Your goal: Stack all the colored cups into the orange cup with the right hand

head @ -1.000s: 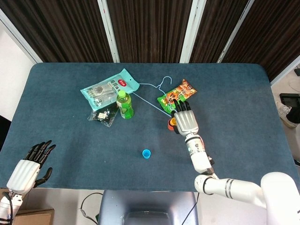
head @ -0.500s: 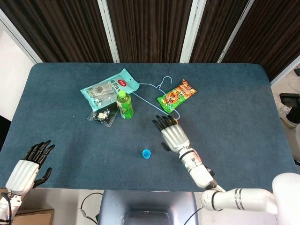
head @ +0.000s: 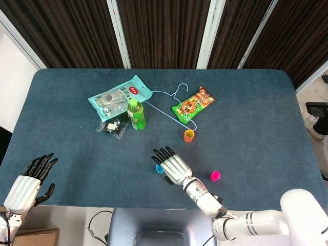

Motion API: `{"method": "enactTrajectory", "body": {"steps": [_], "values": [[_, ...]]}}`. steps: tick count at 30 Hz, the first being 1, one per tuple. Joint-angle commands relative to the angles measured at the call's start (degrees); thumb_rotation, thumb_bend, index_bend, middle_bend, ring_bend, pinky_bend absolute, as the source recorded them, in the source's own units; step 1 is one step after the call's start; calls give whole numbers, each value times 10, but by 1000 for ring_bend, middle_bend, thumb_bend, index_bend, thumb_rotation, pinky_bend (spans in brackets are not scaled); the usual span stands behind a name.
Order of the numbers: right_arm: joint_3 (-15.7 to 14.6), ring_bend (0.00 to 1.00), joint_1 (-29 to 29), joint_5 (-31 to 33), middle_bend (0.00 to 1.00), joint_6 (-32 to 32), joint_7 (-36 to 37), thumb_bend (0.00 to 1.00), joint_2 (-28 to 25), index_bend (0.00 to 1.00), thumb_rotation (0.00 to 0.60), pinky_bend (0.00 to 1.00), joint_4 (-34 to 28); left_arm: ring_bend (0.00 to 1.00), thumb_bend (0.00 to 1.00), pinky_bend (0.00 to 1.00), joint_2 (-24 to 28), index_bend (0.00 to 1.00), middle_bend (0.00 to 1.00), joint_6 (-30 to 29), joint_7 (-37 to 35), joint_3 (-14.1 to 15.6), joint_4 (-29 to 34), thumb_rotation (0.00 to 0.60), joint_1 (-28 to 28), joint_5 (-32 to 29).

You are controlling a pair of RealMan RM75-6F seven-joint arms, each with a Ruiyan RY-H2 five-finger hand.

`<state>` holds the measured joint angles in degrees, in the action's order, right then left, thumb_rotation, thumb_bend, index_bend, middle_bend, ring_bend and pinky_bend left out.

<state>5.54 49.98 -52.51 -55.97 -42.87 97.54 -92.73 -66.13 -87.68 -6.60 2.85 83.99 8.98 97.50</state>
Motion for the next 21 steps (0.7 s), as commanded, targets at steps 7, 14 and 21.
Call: {"method": "enactTrajectory", "body": {"steps": [7,14,21], "values": [[15,0,14,31,0,-3,-10,462,30,442,600,0,39,1,477,109,1,0,0,5,-3,-2,0,600,1,-6],[18,0,19,38,0,-2,-9,462,41,497,600,0,49,1,475,109,2,0,0,4,-4,-2,1,600,0,-4],[17,0,20,39,0,-6,-9,462,46,548,600,0,55,1,474,109,4,0,0,1,-8,-2,0,600,-1,-3]]}}
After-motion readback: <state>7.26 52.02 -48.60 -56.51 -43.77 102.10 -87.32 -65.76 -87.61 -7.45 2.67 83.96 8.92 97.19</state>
